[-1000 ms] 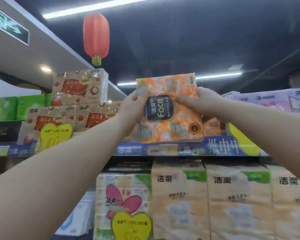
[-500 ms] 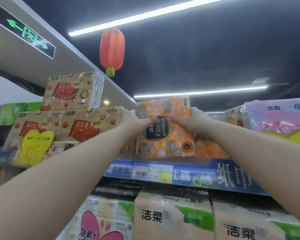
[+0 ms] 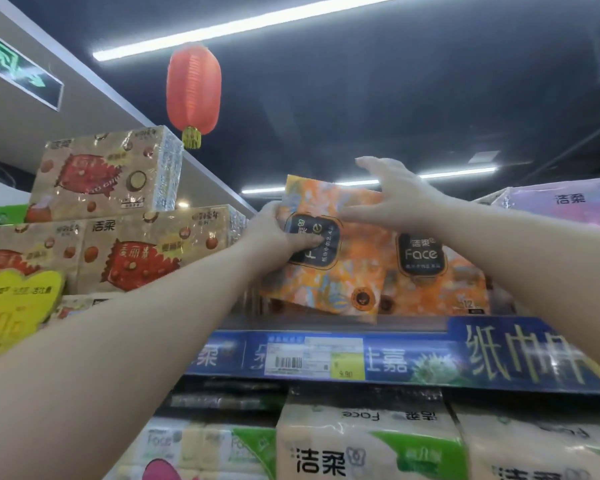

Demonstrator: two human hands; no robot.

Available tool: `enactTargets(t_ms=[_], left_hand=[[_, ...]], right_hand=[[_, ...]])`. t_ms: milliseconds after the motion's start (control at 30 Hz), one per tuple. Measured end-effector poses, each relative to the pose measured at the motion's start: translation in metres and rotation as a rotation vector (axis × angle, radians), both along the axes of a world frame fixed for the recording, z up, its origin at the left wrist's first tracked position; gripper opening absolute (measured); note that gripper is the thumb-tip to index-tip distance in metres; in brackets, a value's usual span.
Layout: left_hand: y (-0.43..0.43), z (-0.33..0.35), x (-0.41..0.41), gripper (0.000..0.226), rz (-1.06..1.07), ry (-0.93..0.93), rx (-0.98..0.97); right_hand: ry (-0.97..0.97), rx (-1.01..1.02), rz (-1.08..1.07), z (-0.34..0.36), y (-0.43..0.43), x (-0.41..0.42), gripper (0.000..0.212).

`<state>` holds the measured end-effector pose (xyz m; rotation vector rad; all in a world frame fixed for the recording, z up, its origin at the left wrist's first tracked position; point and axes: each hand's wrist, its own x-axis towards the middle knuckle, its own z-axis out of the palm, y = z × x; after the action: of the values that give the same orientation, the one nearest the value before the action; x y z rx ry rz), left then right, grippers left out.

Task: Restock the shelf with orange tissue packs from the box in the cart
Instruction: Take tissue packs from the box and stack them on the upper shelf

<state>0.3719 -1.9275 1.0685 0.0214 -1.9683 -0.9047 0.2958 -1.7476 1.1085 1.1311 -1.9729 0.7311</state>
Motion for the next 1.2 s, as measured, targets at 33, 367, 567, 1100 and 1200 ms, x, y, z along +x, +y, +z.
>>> enactTargets(t_ms=[33,367,567,1100,1200], left_hand=[[0.001,0.006,0.0,0.056,0.015,0.019,-0.058],[0.022,0.045,0.001,0.069,0.396,-0.154,-0.859],[-0.016,0.051,0.013,0.047,0.605,-0.001,-0.766],[-0.056,0.042,0.02,0.055,0.769,-0.011,-0.666],[-0.057,0.042,0.018,0.056,0.776,-0.007,-0.673]], right_hand=[[0.048,0.038,-0.018,0.002,-0.003,0.001,0.099],[0.098,0.23,-0.153,0.015,-0.004,0.009,0.073],[-0.039,0.32,-0.231,-0.001,-0.016,-0.008,0.055],[0.049,0.285,-0.25,-0.004,-0.056,-0.004,0.069],[0.044,0.318,-0.299,-0.003,-0.058,-0.002,0.071]])
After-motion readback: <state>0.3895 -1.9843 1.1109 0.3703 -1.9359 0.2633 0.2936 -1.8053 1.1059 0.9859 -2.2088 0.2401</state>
